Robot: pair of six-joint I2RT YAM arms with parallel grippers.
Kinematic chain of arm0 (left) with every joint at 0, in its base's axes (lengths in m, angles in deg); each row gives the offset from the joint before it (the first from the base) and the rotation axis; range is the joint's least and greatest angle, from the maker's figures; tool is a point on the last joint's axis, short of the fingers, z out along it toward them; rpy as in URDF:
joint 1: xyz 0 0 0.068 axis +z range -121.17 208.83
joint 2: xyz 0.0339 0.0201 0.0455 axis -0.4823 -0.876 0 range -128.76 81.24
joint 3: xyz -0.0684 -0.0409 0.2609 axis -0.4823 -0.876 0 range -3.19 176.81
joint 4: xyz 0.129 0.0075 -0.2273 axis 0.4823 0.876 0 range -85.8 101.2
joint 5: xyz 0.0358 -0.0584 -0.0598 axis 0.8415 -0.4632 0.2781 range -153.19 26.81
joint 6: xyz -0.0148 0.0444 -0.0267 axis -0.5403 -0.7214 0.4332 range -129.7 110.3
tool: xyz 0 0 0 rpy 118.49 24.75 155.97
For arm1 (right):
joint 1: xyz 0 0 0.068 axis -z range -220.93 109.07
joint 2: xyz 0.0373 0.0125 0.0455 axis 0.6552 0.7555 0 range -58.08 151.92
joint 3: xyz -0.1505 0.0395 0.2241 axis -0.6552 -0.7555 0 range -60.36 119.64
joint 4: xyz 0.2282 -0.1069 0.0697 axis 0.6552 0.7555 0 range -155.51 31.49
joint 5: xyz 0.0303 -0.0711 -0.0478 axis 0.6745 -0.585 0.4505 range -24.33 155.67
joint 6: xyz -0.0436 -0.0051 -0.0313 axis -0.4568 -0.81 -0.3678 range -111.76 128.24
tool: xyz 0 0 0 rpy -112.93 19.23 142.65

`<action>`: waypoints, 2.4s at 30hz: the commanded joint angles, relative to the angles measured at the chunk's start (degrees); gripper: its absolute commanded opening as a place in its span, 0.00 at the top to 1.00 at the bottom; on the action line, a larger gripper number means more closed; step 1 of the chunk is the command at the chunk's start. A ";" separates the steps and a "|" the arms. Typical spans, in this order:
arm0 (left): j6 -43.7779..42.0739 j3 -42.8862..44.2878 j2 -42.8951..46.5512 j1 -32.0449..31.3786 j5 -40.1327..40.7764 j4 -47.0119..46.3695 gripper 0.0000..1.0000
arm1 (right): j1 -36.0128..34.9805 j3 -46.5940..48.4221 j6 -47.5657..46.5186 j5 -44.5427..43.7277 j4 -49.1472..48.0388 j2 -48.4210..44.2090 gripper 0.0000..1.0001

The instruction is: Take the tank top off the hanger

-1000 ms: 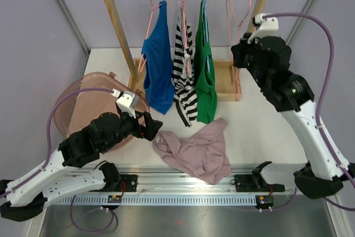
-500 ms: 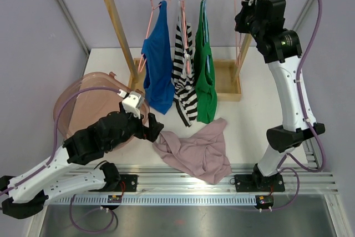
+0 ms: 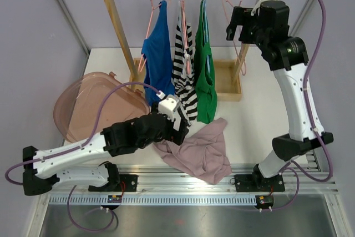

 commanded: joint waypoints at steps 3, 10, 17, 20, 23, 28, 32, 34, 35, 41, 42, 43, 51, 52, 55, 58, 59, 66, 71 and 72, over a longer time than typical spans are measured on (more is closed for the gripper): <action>-0.17 0.70 -11.22 -0.75 -7.00 -16.67 0.01 | 0.13 -9.77 1.13 -0.77 -1.61 -14.87 0.01; 0.62 4.21 -24.95 -1.72 -9.64 -18.27 0.01 | 0.13 -27.11 3.42 1.68 -4.77 -33.33 0.01; 2.99 4.75 -35.68 -4.35 -10.26 -17.39 0.01 | 0.13 -33.10 3.33 7.22 -3.19 -42.65 0.00; 4.22 4.13 -39.89 -5.32 -11.75 -18.26 0.01 | 0.22 -35.38 3.42 10.21 -3.63 -44.68 0.01; 6.06 2.99 -43.77 -5.85 -13.60 -20.20 0.01 | 0.22 -36.88 3.59 13.02 -4.51 -45.74 0.00; 7.91 1.59 -47.29 -6.55 -13.52 -20.91 0.60 | 0.22 -37.94 3.86 16.54 -6.00 -46.62 0.00; 8.79 1.41 -44.75 -6.90 -9.92 -17.75 1.00 | 0.22 -38.03 3.77 17.60 -6.36 -47.23 0.01; 8.62 1.41 -40.55 -7.08 -7.37 -14.95 1.00 | 0.22 -37.94 3.60 17.34 -6.27 -47.58 0.00; 8.53 1.58 -38.96 -7.17 -6.49 -14.06 1.00 | 0.13 -37.85 3.51 17.07 -6.27 -47.76 0.00; 9.15 5.62 -24.65 -7.08 7.30 -0.71 1.00 | 0.13 -37.76 3.07 16.72 -6.44 -47.85 0.01; 9.41 7.54 -23.31 -7.08 11.67 3.66 1.00 | 0.13 -37.76 2.98 16.63 -6.36 -47.85 0.00; 10.19 8.52 -21.82 -7.08 13.80 5.88 1.00 | 0.22 -37.68 2.89 16.63 -6.36 -47.68 0.01; 17.66 21.87 -11.53 -5.33 34.01 33.89 1.00 | 0.22 -37.59 2.54 16.11 -7.06 -47.41 0.01; 19.06 24.58 -10.91 -4.62 35.17 36.03 1.00 | 0.22 -37.67 2.63 16.11 -7.15 -47.32 0.00; 17.34 26.80 -7.84 1.60 36.06 38.95 1.00 | 0.13 -38.37 2.63 16.46 -8.20 -47.32 0.01; 12.60 26.98 -3.63 8.99 33.52 36.41 1.00 | 0.22 -38.47 2.89 16.63 -9.17 -47.06 0.00; 11.10 26.72 -2.30 10.83 31.60 35.18 1.00 | 0.22 -38.38 2.89 16.46 -9.25 -46.88 0.01; -0.76 29.35 0.88 32.24 25.26 27.71 1.00 | 0.22 -38.02 2.80 16.54 -10.22 -43.99 0.00; -4.47 28.83 -2.63 53.69 11.04 22.61 1.00 | 0.13 -38.12 3.24 17.68 -11.97 -41.96 0.01; -5.09 28.39 -3.16 55.66 9.71 22.08 1.00 | 0.13 -38.29 3.07 18.12 -12.59 -41.53 0.01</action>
